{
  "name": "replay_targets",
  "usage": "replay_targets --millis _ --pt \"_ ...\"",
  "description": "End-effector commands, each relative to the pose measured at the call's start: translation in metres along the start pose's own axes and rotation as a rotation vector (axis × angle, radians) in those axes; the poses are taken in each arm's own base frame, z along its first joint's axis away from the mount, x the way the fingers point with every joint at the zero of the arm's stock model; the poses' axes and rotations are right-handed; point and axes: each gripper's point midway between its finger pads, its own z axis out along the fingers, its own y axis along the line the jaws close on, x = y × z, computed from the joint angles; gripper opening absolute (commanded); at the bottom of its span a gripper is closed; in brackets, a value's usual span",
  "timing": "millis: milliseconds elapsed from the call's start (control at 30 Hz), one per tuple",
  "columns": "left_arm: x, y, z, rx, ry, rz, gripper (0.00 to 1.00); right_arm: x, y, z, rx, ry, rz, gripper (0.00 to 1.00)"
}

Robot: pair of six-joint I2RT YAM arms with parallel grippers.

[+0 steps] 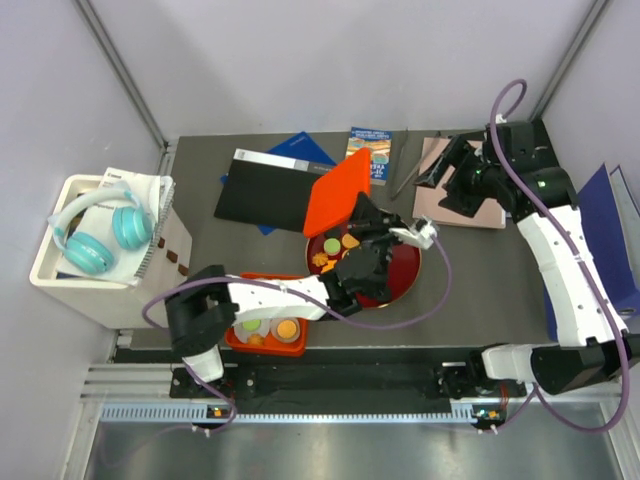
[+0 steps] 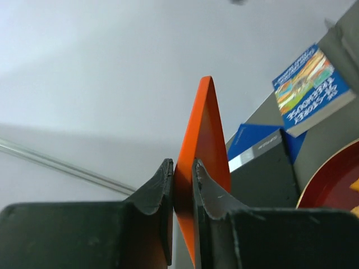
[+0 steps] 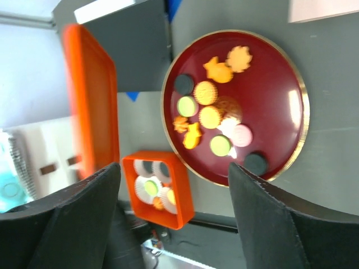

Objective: Pack the cookies

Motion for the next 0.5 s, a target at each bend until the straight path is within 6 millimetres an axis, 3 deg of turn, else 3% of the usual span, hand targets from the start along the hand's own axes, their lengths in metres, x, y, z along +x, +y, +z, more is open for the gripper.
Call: replay_targets --millis 0,133,267,467 --pt "-0.003 0.040 -0.016 -0.167 -0.018 0.139 0.00 -0.011 0.028 0.006 -0.133 -0.004 0.007 0.78" --pt "0.003 0.032 -0.025 -0.185 -0.033 0.199 0.00 -0.006 0.033 0.019 -0.176 0.044 -0.036 0.79" --pt "-0.001 0.028 -0.036 -0.229 -0.067 0.236 0.00 0.007 0.024 0.039 -0.178 0.110 -0.039 0.79" --pt "-0.007 0.016 -0.043 -0.210 -0.096 0.226 0.00 0.012 0.041 0.053 -0.311 0.138 -0.049 0.79"
